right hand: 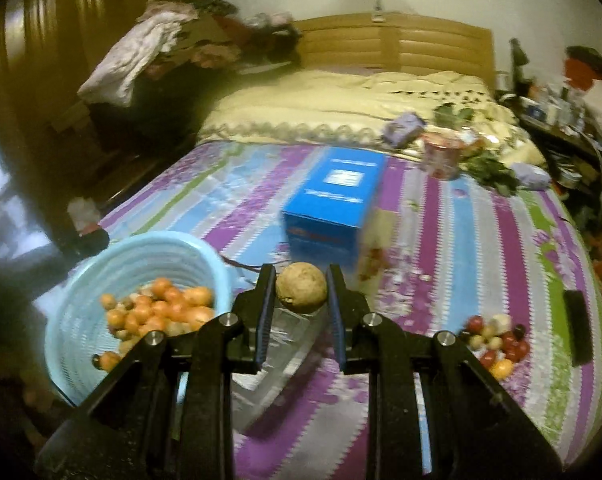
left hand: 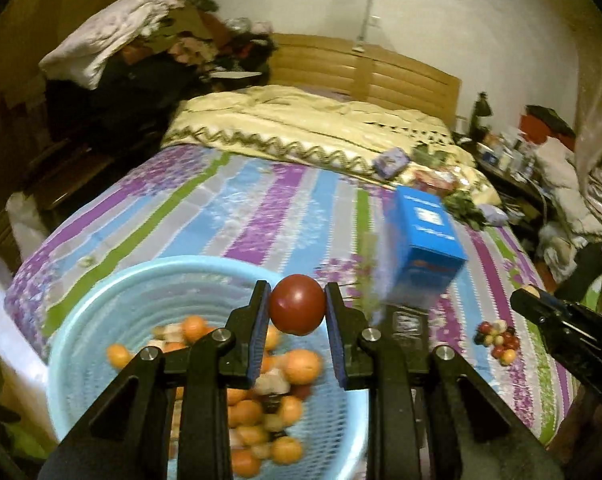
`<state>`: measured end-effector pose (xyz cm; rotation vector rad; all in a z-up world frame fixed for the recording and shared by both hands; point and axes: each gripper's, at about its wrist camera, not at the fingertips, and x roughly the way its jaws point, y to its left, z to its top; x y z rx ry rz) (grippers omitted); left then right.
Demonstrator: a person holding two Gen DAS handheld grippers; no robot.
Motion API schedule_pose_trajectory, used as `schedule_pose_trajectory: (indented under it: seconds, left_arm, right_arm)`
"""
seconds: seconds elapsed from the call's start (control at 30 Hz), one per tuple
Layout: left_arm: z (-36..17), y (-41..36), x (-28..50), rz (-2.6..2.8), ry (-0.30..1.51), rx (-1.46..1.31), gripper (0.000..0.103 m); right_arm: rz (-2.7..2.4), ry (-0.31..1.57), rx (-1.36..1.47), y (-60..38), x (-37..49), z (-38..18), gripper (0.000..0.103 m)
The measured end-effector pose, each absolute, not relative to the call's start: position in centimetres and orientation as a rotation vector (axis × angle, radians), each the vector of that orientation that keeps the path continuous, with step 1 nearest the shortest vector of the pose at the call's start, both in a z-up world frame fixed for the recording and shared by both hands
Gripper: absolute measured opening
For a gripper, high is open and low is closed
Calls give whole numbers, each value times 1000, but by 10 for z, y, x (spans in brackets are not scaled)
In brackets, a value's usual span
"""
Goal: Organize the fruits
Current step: 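Carry the brown fruit and red tomato over the light-blue basket with both tools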
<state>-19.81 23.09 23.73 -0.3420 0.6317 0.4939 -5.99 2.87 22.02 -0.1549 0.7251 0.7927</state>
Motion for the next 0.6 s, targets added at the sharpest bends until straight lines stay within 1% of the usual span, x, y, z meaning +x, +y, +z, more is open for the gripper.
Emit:
schedule_pose_trajectory:
  seconds: [0.4,0.6]
  left_arm:
    - [213,316,-266,643,653,-440,27]
    - [201,335,-282,657,670,-472,27]
  right_arm:
    - [916,795,-217,109,-89,208,26]
    - [962,854,-239,136,-100,200,26]
